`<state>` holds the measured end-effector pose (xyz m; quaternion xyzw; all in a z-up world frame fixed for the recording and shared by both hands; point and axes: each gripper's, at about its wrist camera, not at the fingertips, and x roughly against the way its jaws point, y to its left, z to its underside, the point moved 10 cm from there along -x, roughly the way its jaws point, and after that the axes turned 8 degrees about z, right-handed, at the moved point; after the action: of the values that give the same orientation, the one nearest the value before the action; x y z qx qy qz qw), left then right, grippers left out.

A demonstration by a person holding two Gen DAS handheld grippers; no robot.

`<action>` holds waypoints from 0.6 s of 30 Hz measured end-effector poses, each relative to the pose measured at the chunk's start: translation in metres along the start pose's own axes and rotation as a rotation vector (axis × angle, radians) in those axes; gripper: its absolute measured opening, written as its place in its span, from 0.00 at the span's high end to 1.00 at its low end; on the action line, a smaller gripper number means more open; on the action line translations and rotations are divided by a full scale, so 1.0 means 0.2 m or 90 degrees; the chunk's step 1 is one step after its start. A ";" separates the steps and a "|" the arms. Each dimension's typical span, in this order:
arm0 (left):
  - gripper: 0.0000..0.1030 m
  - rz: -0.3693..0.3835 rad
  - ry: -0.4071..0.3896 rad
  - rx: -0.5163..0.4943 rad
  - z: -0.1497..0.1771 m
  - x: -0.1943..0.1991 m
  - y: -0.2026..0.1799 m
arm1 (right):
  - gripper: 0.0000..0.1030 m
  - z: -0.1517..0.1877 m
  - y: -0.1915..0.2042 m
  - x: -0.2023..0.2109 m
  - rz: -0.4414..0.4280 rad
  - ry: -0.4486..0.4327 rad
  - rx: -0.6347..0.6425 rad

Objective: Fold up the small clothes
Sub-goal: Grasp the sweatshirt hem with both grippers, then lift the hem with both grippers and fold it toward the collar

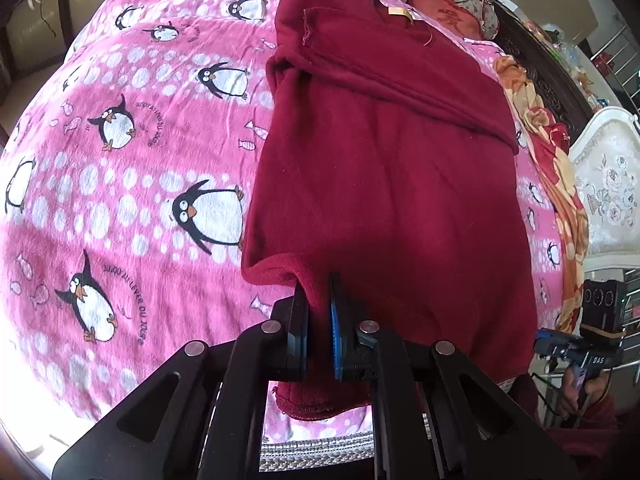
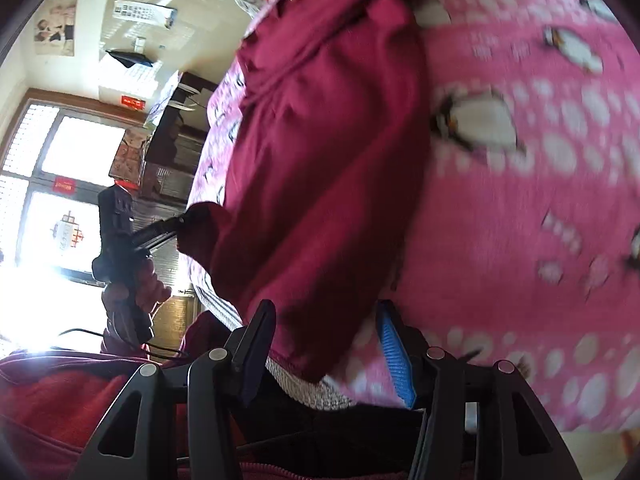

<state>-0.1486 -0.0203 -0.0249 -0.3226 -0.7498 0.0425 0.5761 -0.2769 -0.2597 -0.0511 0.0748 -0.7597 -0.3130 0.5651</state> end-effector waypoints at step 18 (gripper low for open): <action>0.93 0.034 -0.057 0.002 -0.27 0.09 -0.06 | 0.87 -0.36 0.30 0.14 -0.085 -0.171 0.076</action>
<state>-0.1087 -0.0369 0.0126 -0.3393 -0.7660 0.0730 0.5410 -0.2074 -0.2535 0.0181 0.1160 -0.8389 -0.3113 0.4312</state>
